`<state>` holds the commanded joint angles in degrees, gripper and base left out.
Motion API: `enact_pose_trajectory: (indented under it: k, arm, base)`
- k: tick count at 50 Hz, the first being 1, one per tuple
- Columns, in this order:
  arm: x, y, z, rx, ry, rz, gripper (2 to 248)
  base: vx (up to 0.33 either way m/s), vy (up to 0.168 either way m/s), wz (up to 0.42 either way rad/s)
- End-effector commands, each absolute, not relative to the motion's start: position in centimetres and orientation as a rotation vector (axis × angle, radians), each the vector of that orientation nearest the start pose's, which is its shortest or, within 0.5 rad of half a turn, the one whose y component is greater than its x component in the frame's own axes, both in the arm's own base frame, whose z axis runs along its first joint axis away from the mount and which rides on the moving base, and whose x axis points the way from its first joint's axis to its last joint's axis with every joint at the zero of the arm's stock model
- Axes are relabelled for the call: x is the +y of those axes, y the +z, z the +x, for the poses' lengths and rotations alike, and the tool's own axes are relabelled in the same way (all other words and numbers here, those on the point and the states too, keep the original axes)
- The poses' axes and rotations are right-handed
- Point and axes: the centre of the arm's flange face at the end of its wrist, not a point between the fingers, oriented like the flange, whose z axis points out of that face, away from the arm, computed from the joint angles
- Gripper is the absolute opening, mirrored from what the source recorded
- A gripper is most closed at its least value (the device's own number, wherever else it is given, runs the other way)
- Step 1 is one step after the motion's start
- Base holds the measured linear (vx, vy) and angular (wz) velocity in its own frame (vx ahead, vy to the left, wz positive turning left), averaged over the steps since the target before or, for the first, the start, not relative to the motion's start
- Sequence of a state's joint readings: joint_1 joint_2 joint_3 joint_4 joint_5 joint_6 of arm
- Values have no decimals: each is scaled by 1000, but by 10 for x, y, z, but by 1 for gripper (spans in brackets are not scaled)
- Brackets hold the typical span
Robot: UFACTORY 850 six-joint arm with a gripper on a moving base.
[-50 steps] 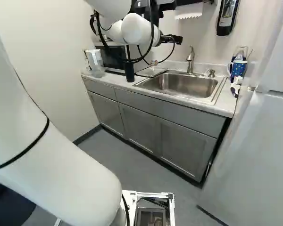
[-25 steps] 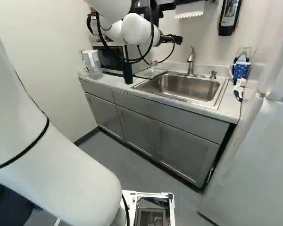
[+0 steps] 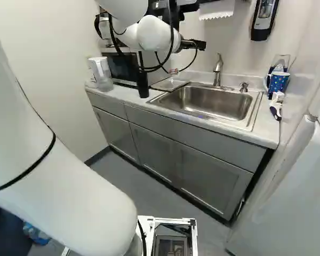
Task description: Rinse the cup and place it in the tray
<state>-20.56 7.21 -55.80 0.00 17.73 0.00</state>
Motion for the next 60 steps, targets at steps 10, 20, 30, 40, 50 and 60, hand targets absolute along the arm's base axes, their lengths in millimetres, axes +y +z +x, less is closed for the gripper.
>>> enact_pose_trajectory:
  k: [10,20,30,40,50,60]
  arm:
    - [-171,677,456,462,-2164,-2546,247]
    - [-171,677,456,462,-2164,-2546,247]
    - [-171,677,456,462,-2164,-2546,247]
    - [-171,677,456,462,-2164,-2546,247]
    - [-171,677,456,462,-2164,-2546,247]
    - [-171,677,456,462,-2164,-2546,247]
  base:
    - [107,-22,7]
    - [81,-35,3]
    - [64,-33,3]
    - [51,-35,7]
    - [26,-29,2]
    - [3,-4,0]
